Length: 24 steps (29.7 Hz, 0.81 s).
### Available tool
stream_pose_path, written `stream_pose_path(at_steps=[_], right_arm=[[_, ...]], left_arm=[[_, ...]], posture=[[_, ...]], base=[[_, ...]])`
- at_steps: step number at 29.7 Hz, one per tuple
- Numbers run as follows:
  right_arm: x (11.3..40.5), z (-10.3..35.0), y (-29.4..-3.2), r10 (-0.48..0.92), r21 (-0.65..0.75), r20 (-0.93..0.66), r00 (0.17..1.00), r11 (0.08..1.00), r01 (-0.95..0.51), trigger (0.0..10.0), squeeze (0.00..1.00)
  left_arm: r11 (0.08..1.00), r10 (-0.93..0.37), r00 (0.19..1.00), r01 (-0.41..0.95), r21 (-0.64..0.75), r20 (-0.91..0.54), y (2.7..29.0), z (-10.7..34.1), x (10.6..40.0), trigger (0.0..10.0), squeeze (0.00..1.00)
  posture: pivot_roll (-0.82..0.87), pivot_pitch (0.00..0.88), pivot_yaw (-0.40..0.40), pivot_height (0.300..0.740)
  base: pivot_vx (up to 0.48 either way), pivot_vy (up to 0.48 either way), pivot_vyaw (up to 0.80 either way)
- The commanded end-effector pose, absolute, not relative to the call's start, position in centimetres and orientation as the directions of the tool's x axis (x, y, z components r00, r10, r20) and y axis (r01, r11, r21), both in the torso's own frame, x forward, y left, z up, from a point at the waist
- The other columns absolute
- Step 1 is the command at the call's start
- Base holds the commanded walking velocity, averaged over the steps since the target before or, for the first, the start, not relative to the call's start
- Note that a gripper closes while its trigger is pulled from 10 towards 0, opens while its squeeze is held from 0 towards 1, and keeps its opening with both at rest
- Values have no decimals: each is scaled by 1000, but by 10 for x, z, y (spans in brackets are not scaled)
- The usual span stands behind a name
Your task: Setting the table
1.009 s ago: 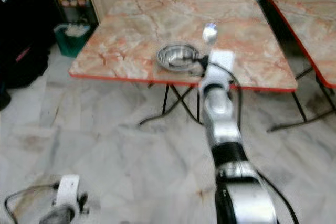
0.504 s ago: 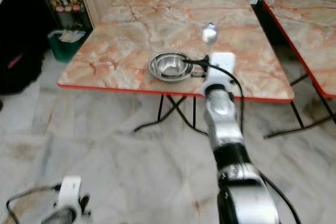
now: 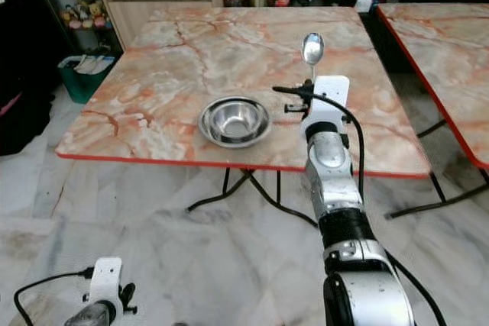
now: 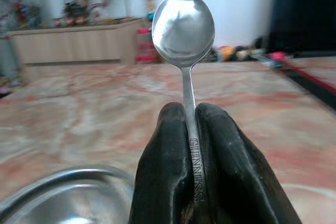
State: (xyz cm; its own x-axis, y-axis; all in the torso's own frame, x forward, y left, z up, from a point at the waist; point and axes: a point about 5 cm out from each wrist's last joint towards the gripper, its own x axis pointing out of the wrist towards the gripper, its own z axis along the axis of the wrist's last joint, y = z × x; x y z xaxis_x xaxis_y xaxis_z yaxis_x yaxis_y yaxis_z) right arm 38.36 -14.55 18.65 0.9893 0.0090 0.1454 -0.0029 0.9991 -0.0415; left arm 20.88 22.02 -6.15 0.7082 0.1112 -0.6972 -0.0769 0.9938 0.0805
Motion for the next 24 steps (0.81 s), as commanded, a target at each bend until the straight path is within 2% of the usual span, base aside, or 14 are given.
stream_pose_path(at_steps=[1, 8, 24], right_arm=[[385, 192, -151, -6, -49, 157, 988, 999, 13, 10000, 0], [384, 191, -152, -6, -52, 152, 988, 999, 14, 10000, 0], [366, 171, -167, -56, -80, 40, 998, 995, 59, 10000, 0]], left_arm=[[994, 111, 699, -85, 72, -706, 219, -63, 208, 10000, 0], [993, 114, 698, -84, 77, -707, 219, -63, 207, 10000, 0], [994, 108, 691, -80, 73, -715, 219, -65, 205, 10000, 0]], posture=[[15, 106, 34, 740], [13, 110, 35, 740], [5, 103, 30, 740]], base=[[480, 0, 0], [449, 0, 0], [0, 0, 0]])
